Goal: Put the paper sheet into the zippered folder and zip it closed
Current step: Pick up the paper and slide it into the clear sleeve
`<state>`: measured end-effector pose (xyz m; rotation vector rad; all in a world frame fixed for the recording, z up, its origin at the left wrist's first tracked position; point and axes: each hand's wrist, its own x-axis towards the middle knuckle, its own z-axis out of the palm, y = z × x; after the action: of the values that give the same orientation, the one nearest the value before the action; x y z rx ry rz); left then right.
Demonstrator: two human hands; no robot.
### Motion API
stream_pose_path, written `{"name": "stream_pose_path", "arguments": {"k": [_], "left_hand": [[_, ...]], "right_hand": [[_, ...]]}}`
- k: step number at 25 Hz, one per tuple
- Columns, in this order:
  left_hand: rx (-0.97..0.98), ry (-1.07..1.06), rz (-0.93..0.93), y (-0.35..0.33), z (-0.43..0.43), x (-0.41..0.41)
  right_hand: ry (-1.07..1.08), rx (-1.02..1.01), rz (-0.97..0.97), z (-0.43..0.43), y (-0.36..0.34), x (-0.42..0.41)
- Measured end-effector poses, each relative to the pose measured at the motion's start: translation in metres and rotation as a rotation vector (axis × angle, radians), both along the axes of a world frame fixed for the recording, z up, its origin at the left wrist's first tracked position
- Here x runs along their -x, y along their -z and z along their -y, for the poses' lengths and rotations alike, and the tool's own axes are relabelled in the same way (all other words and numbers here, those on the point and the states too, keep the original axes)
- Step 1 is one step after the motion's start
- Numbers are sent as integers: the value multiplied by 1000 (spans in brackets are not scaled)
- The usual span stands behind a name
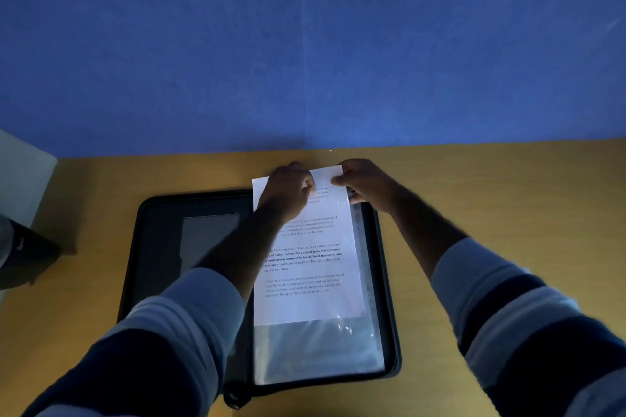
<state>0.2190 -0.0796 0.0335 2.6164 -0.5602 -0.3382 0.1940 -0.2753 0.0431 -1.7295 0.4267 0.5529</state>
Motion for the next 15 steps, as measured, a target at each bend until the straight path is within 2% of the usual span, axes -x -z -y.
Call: {"name": "stream_pose_path", "arguments": {"k": [3, 8, 12, 15], "left_hand": [[76, -27, -59, 3, -4, -2], [72, -17, -84, 8, 1, 1], [99, -36, -109, 7, 0, 3], [79, -67, -139, 4, -1, 7]], "right_hand": [[312, -68, -23, -7, 18, 32], [646, -127, 43, -28, 37, 59], [823, -264, 41, -39, 38, 55], [884, -264, 32, -44, 35, 52]]}}
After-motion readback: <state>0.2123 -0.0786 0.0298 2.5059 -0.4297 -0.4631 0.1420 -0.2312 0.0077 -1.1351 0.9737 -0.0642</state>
